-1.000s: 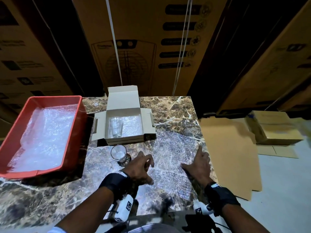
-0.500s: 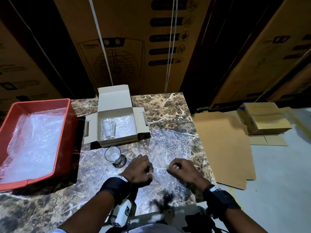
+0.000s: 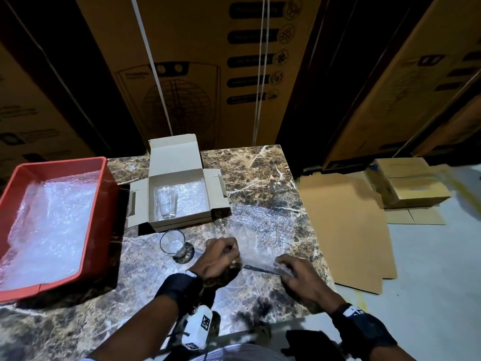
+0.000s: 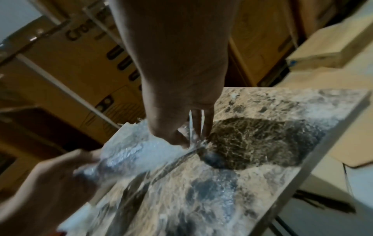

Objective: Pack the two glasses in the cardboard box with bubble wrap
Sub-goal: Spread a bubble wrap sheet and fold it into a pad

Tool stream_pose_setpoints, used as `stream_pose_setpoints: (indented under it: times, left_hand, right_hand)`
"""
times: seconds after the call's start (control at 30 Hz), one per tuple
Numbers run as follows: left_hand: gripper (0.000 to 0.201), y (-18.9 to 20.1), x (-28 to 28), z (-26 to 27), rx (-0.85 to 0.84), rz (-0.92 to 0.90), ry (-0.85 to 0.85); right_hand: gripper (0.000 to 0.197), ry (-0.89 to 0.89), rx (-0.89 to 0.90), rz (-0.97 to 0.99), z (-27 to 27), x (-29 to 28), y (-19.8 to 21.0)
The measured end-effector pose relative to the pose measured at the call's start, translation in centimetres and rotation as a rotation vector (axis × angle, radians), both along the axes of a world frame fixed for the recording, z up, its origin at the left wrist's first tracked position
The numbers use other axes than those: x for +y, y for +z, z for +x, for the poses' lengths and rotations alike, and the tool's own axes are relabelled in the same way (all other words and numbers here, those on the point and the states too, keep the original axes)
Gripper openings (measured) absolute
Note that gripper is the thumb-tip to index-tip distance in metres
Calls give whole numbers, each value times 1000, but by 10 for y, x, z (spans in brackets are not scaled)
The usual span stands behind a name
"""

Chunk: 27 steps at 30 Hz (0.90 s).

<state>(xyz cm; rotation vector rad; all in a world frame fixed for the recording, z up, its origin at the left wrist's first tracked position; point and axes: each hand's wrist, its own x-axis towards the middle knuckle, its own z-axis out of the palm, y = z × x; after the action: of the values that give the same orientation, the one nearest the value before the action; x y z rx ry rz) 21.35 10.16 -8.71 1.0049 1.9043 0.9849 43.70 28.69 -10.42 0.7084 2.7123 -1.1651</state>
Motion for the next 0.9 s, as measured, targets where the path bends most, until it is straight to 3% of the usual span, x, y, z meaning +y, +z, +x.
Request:
stream_pose_setpoints:
  times: [0.03,0.13,0.33,0.43,0.53,0.67,0.7,0.8,0.9]
  left_hand:
    - [19,-2,0,-1,-76,10,41]
    - [22,0,2,-4,-255,85,153]
    - [45,6,11,-3,-516,180,351]
    - [42,-4,14,-10,-402,80,326]
    - [56,-14,23,-14,-359,25,365]
    - [59,-25,26,-19,-173,-22,321]
    - [59,-26,27,-18,-141,-31,308]
    - [58,-24,29,-16,-90,-62,283]
    - [63,-26,31,-17,10,-93,239]
  right_hand:
    - [15,-80,49,-85,0,2,4]
    - [19,-281,92,-238,-3,6,11]
    - [11,-507,252,-438,-19,16,14]
    - [13,-561,297,-435,-30,19,17]
    - [15,-644,313,-487,-37,27,7]
    - [12,-646,247,-394,-44,36,-1]
    - [15,-645,220,-398,-44,37,-1]
    - [50,-641,144,-480,-43,39,-9]
    - [61,-662,116,-480,-41,43,-15]
